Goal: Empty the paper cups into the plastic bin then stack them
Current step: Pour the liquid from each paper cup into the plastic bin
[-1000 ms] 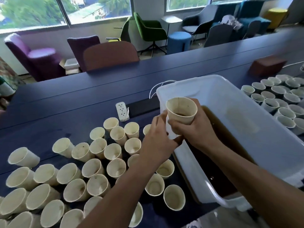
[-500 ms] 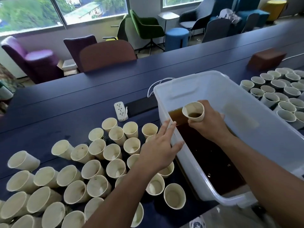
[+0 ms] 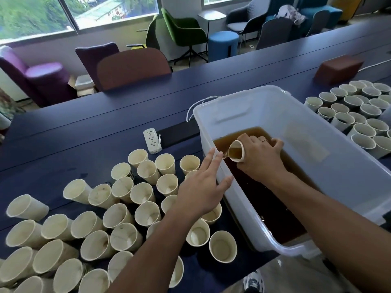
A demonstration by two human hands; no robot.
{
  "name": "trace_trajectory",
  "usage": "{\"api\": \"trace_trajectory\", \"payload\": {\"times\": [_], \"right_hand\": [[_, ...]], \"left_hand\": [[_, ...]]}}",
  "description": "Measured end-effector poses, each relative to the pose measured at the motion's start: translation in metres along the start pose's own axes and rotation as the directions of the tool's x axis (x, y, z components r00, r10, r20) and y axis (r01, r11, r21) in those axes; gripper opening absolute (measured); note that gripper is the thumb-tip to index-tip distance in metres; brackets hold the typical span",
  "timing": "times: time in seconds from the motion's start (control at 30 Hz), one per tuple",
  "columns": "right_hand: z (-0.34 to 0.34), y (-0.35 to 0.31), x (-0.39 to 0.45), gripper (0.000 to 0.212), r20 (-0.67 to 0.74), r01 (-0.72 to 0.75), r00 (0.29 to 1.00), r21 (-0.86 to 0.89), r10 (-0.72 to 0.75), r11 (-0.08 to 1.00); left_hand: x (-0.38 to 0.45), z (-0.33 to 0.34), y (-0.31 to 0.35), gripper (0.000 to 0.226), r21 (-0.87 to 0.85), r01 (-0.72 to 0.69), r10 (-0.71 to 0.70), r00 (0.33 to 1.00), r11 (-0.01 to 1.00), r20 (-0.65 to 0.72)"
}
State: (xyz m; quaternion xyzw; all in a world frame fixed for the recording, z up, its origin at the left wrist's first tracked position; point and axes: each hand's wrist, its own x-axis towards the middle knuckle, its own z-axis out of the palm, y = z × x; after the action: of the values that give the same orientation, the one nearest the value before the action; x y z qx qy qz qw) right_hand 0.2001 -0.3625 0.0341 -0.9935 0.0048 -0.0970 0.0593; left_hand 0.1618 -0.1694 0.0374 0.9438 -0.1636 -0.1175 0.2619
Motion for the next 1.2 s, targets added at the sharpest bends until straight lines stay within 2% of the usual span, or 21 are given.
{"api": "trace_trajectory", "payload": {"times": [0.2,0.5,0.87,1.07,1.2], "right_hand": [[0.002,-0.005,-0.001,0.029,-0.1,0.017,0.994,-0.151,-0.032,0.988],[-0.005,-0.011,-0.008,0.039,-0.156,0.034,0.985,-0.275,-0.08,0.961],[-0.001,-0.019,-0.01,0.048,-0.157,0.099,0.977,-0.271,-0.146,0.957],[0.002,-0.015,-0.009,0.049,-0.063,0.08,0.993,-0.231,-0.097,0.97],[0.003,-0.01,-0.006,0.052,-0.094,0.049,0.993,-0.199,-0.069,0.979]], "left_hand": [[0.0,0.002,-0.001,0.065,-0.033,0.007,-0.007,1.0,0.999,-0.005],[-0.001,0.001,0.002,0.065,-0.055,0.015,-0.015,1.0,0.998,0.008],[-0.003,-0.003,0.007,0.065,-0.079,0.043,-0.041,0.999,0.996,0.029],[-0.003,-0.004,0.005,0.066,-0.094,0.046,-0.042,0.998,0.995,0.043],[-0.003,-0.003,0.005,0.066,-0.109,0.044,-0.04,0.998,0.993,0.038]]}}
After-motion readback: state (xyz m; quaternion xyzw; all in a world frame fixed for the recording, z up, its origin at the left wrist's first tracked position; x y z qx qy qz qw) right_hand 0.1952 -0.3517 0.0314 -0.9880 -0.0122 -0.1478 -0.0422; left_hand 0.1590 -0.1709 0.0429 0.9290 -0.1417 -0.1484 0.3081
